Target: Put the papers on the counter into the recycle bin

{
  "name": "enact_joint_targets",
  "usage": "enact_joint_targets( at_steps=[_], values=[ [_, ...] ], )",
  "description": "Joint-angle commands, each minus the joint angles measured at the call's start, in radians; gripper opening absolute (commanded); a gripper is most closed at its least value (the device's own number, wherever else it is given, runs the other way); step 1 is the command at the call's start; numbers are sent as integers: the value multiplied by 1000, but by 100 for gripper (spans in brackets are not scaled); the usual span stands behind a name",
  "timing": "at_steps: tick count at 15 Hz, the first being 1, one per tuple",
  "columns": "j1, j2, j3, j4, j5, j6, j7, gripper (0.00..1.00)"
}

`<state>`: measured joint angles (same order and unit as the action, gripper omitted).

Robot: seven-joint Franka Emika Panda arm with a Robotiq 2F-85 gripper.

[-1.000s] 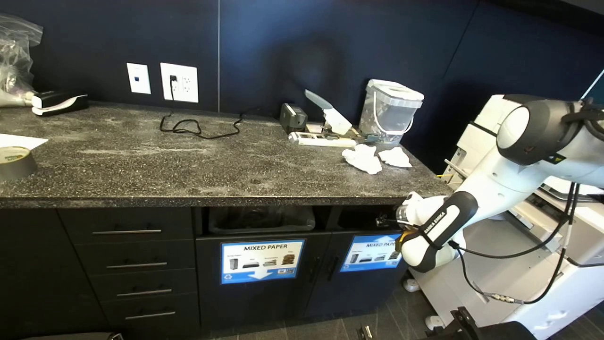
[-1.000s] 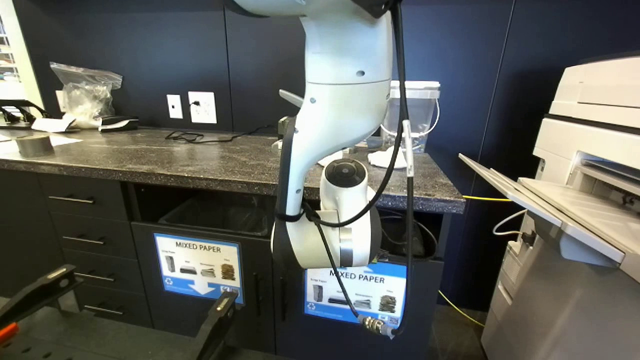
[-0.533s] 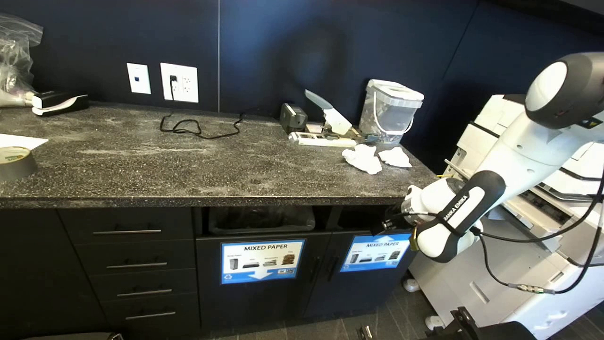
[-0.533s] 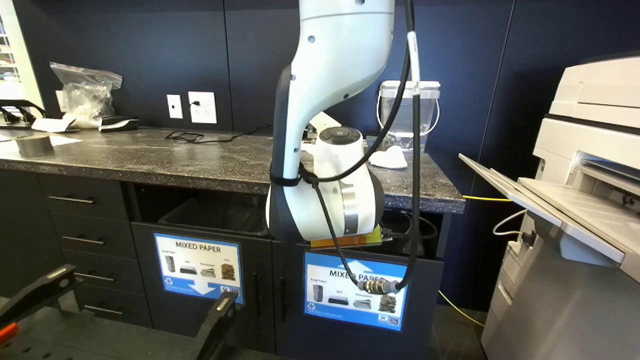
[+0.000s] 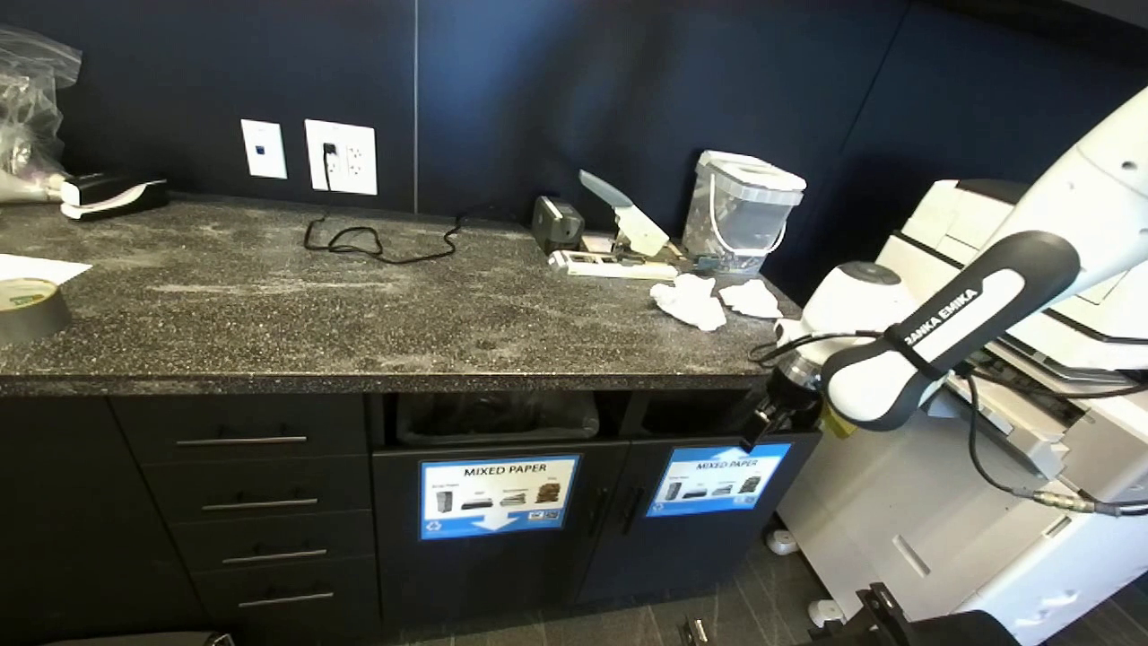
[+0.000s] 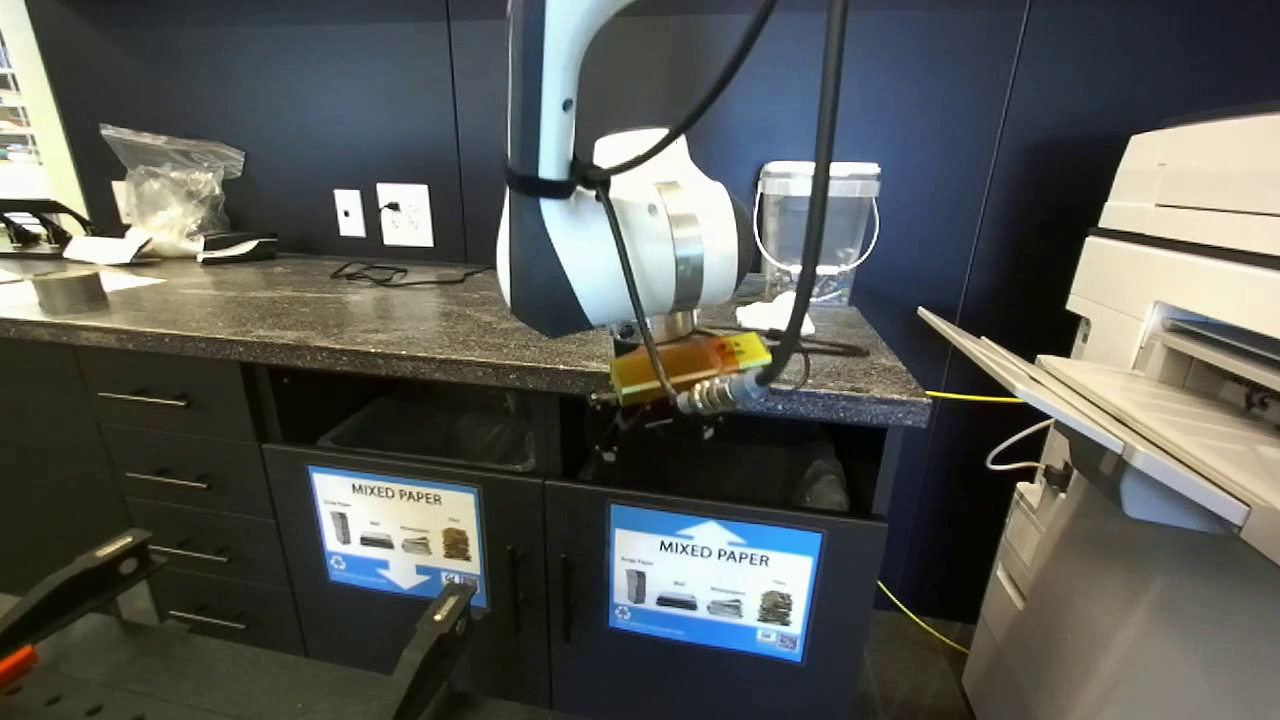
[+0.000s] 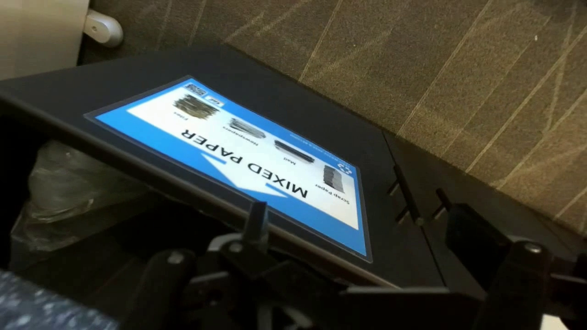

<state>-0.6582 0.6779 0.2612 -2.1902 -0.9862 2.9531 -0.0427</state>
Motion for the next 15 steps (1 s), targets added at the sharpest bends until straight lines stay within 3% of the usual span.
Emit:
enact_joint_targets(
  at_steps=[1,6,10,11,15],
  values=[
    [49,-186,-30,-102,183,-4,-180,100],
    [110,-267,-76,-64,424,46,-412,100],
    [133,-245,-91,21,590,73,-546,100],
    [65,-223,-32,64,564,63,-527,100],
    [62,-143,-24,199,624,59,-495,100]
  ],
)
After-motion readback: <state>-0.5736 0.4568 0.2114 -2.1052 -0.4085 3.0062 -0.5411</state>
